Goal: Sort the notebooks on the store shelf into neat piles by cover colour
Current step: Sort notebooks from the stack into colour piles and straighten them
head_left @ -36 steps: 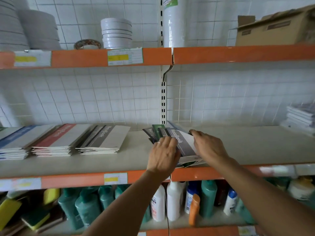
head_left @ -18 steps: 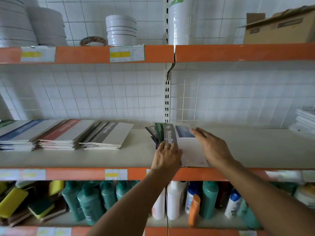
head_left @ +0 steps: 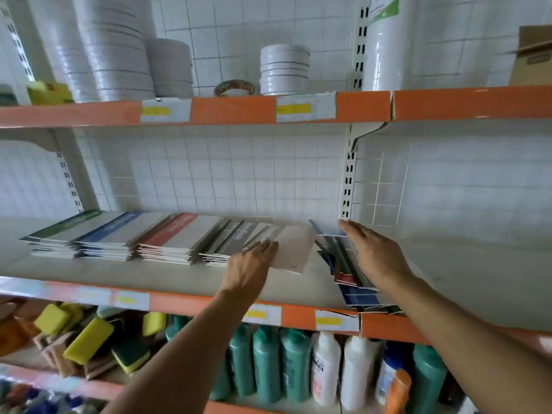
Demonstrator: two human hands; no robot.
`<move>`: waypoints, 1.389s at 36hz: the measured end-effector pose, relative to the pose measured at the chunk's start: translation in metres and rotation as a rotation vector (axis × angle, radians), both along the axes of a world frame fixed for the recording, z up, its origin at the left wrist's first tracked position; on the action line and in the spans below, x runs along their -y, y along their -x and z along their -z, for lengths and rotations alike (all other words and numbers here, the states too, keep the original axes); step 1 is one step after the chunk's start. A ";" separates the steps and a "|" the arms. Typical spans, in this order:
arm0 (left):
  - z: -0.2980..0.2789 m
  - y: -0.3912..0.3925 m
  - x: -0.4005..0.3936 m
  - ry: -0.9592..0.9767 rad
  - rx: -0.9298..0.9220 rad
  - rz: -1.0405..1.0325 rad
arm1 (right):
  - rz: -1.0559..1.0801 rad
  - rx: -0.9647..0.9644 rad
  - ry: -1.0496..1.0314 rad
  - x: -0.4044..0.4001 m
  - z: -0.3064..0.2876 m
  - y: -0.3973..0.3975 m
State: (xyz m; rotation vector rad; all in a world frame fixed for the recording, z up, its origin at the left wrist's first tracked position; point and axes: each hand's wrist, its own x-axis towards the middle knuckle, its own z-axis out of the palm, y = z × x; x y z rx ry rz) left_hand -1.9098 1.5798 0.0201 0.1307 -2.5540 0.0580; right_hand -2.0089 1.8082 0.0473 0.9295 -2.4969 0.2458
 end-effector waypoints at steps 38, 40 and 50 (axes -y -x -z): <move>0.030 -0.020 0.190 -0.039 0.136 -0.038 | -0.141 -0.211 0.157 0.187 0.028 -0.010; 0.029 -0.039 0.202 -0.038 0.134 -0.095 | -0.155 -0.257 0.158 0.198 0.027 -0.015; 0.022 -0.112 0.280 -0.158 0.136 -0.271 | -0.334 -0.291 0.205 0.296 0.019 -0.049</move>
